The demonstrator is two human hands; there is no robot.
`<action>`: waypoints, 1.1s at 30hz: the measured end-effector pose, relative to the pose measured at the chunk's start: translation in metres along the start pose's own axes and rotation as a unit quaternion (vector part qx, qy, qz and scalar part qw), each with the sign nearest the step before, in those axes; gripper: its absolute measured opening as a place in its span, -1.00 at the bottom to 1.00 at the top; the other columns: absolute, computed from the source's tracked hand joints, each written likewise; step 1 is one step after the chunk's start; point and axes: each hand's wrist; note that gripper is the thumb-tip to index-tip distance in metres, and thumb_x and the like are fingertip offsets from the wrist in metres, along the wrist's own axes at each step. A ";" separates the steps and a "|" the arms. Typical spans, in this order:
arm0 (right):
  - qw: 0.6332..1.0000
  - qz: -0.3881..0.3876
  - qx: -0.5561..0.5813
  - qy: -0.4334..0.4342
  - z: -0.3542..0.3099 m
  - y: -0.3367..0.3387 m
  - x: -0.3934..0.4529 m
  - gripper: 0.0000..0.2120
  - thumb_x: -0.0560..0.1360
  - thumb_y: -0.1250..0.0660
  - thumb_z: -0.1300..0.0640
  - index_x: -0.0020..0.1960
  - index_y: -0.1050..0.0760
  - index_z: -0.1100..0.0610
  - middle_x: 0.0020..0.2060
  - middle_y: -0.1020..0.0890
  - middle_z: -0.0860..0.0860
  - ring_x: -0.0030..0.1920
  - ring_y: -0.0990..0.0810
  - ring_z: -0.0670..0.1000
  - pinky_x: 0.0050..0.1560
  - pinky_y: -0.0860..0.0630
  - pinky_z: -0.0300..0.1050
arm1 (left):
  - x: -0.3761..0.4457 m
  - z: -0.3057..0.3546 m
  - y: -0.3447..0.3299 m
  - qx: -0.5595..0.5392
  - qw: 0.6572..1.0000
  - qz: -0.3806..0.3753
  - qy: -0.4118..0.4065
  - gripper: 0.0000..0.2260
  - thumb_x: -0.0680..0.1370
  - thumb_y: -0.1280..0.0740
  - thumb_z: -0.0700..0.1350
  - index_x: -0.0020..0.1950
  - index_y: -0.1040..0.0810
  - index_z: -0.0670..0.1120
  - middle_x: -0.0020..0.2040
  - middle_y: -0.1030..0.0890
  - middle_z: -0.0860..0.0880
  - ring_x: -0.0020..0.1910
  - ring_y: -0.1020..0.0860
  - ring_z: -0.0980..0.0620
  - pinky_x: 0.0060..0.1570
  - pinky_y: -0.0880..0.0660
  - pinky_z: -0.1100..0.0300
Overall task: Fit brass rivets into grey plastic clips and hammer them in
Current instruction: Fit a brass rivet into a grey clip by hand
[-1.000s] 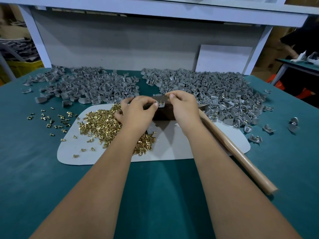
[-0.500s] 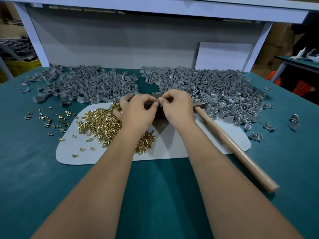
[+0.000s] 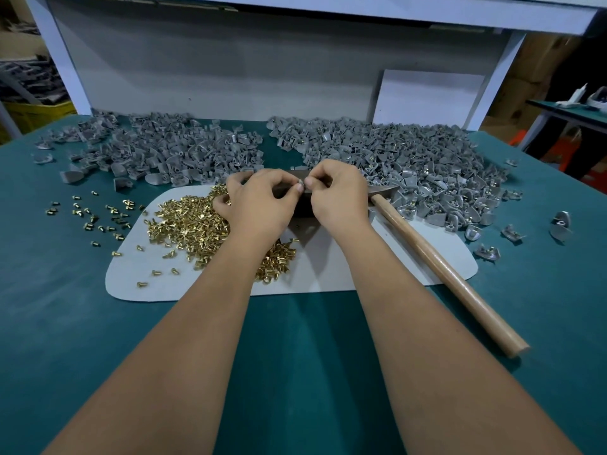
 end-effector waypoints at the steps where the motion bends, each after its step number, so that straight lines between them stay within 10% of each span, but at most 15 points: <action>1: 1.000 0.001 -0.006 -0.001 0.000 0.000 0.000 -0.86 0.49 -0.35 0.23 -0.24 -0.53 0.10 -0.38 -0.51 -0.09 -0.29 -0.45 -0.07 -0.31 -0.30 -0.18 | 0.000 0.000 0.000 0.000 1.000 0.001 0.001 -0.95 0.52 -0.35 0.14 -0.13 -0.56 0.25 -0.04 -0.51 0.25 0.36 -0.21 0.00 0.28 -0.11 -0.19; 16: 0.999 0.008 0.028 -0.016 -0.002 0.005 -0.001 -0.77 0.56 -0.25 0.13 -0.14 -0.61 0.21 -0.24 -0.64 0.07 -0.21 -0.54 0.00 -0.19 -0.42 -0.09 | -0.001 0.003 0.001 0.005 1.000 -0.008 0.008 -0.95 0.55 -0.33 0.13 -0.11 -0.54 0.25 0.08 -0.52 0.27 0.38 -0.18 0.01 0.24 -0.06 -0.10; 22: 0.979 0.015 0.180 -0.095 0.000 0.010 0.006 -0.76 0.57 -0.20 0.18 -0.10 -0.64 0.08 -0.08 -0.67 -0.03 0.03 -0.59 -0.04 0.15 -0.50 -0.08 | 0.000 0.002 0.001 -0.014 1.000 -0.018 0.021 -0.93 0.54 -0.33 0.15 -0.11 -0.56 0.23 0.04 -0.48 0.28 0.37 -0.16 0.04 0.24 -0.05 -0.09; 33: 0.998 -0.027 0.052 -0.013 0.005 0.004 0.004 -0.92 0.47 -0.39 0.20 -0.15 -0.64 0.07 -0.23 -0.63 -0.09 -0.12 -0.58 -0.07 -0.03 -0.49 -0.16 | -0.002 0.003 0.003 -0.021 0.999 -0.020 0.016 -0.94 0.54 -0.33 0.15 -0.12 -0.55 0.23 0.02 -0.47 0.27 0.36 -0.19 0.01 0.27 -0.11 -0.14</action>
Point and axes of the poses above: each hand's wrist, its own x-axis towards the middle knuckle, its own y-axis out of the back of the hand, z = x × y
